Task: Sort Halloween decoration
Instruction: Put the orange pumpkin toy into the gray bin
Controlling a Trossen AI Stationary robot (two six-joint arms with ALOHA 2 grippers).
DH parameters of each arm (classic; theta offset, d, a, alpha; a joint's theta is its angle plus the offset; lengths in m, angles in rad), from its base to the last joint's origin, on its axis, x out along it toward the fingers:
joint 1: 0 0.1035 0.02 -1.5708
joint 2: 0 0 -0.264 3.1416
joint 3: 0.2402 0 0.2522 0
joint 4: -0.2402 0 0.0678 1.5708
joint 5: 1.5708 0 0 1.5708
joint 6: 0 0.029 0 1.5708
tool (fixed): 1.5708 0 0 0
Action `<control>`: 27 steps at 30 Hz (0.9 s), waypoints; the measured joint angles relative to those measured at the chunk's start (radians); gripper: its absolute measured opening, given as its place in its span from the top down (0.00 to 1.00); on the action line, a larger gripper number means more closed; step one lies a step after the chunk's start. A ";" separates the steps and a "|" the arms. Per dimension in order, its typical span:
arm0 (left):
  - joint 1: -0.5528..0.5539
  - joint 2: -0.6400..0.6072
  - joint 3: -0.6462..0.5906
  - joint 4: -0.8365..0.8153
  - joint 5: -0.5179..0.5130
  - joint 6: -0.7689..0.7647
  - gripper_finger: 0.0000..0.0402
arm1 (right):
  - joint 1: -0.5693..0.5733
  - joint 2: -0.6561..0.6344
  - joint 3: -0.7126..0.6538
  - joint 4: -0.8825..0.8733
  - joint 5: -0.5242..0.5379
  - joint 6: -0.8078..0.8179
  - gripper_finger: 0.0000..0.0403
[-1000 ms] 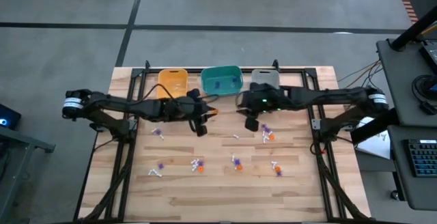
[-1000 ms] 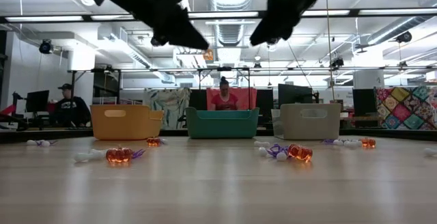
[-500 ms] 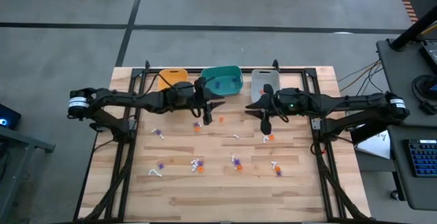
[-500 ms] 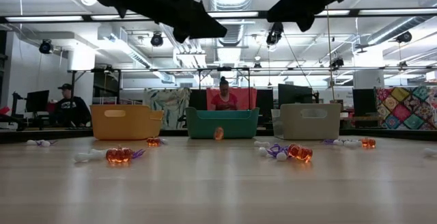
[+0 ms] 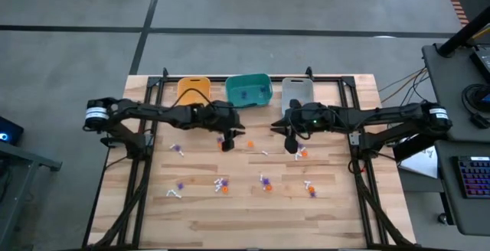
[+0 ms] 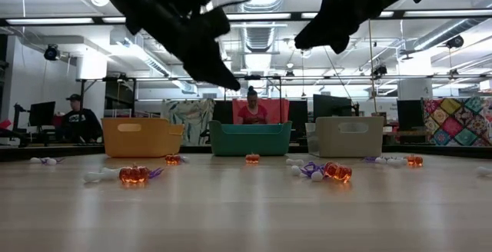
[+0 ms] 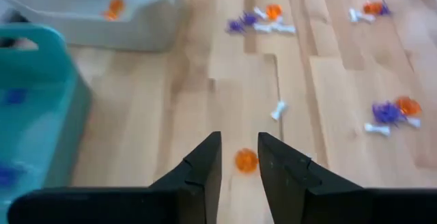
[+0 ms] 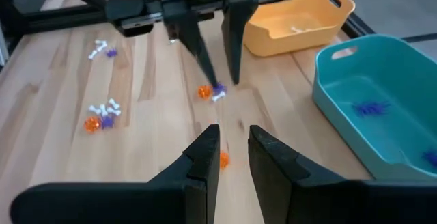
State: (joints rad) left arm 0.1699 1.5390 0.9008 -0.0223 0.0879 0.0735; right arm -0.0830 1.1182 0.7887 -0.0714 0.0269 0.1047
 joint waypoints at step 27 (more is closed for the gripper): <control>-0.026 0.378 0.002 0.290 0.054 0.079 0.44 | 0.000 0.009 0.000 0.002 0.000 0.008 0.83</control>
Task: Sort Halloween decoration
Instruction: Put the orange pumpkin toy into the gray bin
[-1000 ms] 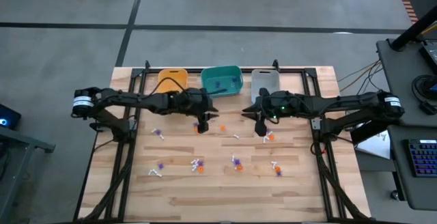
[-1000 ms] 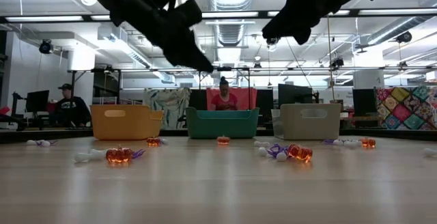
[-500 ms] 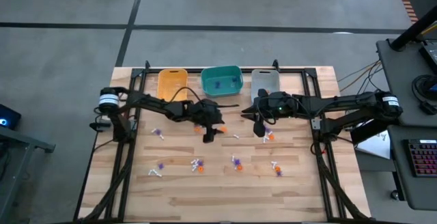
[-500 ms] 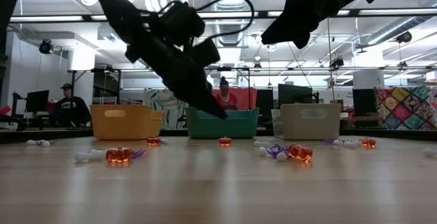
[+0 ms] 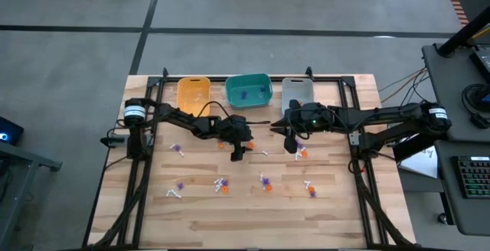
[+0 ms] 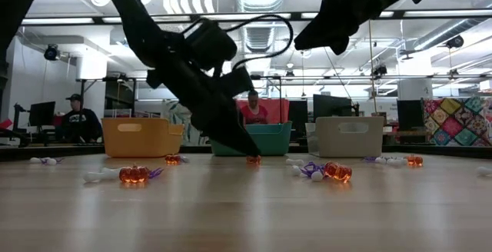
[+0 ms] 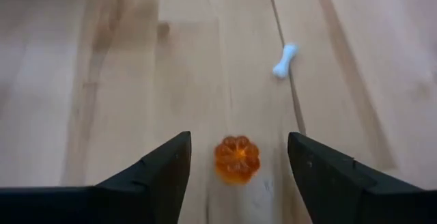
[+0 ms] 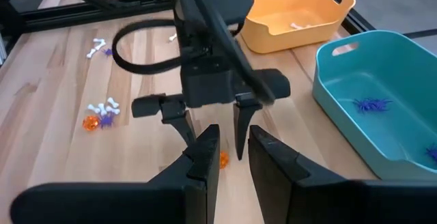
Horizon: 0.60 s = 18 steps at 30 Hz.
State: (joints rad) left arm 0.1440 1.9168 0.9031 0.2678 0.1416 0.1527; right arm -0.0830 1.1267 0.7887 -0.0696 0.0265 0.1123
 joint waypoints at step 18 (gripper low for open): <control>0.002 0.023 0.000 0.005 -0.012 -0.006 0.84 | 0.000 0.000 0.000 0.000 0.000 0.011 0.83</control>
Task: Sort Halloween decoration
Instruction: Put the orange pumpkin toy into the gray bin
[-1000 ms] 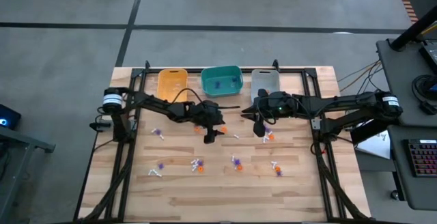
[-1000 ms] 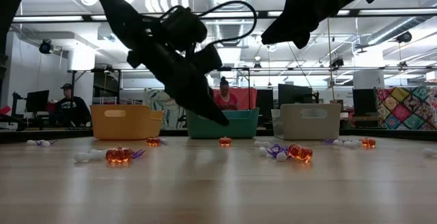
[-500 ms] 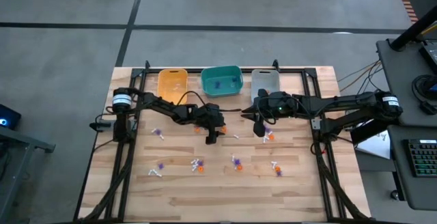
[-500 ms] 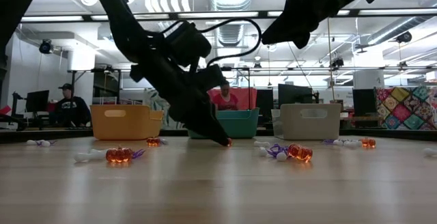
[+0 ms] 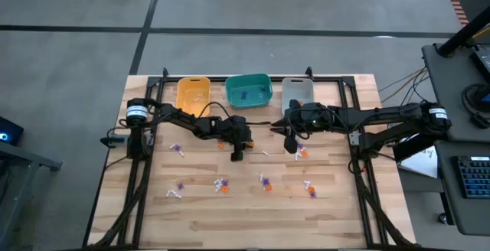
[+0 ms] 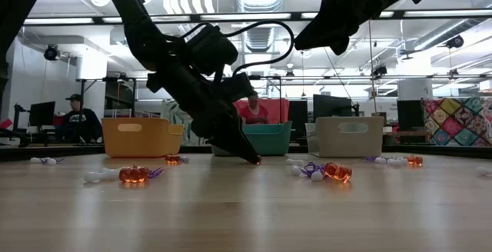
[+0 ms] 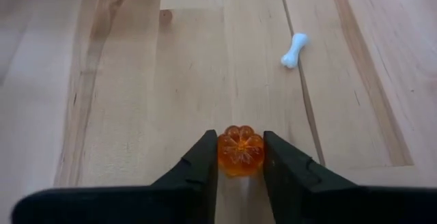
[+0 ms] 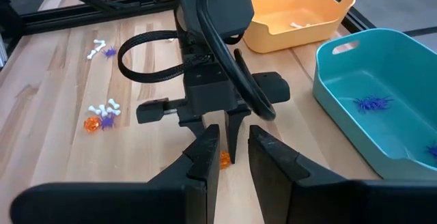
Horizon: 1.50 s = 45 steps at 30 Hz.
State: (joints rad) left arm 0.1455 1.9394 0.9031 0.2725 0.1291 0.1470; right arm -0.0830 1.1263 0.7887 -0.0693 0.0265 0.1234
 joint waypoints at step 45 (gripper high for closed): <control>0.222 0.479 1.119 -0.419 -0.037 0.083 0.87 | 0.144 -0.105 0.000 -0.004 -0.001 -0.101 0.83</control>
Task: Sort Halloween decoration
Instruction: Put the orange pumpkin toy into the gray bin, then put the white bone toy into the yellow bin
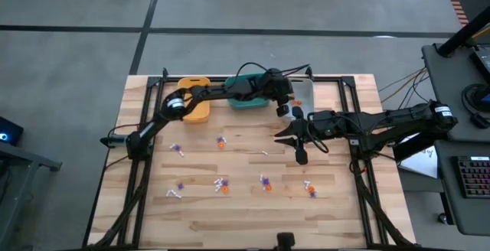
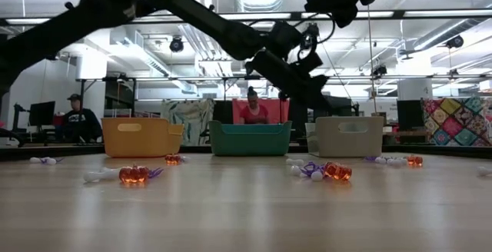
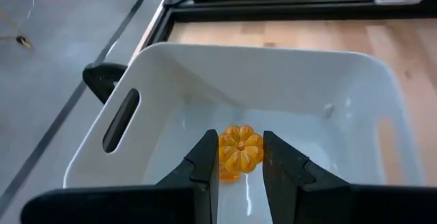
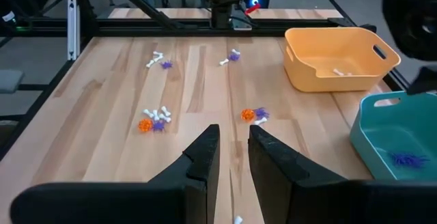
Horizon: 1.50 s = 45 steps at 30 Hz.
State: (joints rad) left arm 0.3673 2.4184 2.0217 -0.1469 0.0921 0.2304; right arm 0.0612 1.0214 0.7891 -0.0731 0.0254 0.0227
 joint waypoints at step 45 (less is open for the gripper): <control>0.022 -0.220 0.100 -0.342 0.003 -0.039 0.63 | 0.000 0.001 -0.005 -0.036 -0.001 0.136 0.83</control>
State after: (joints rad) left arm 0.3895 2.1980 2.1217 -0.4884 0.0956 0.1909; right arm 0.0612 1.0228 0.7841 -0.1086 0.0245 0.1584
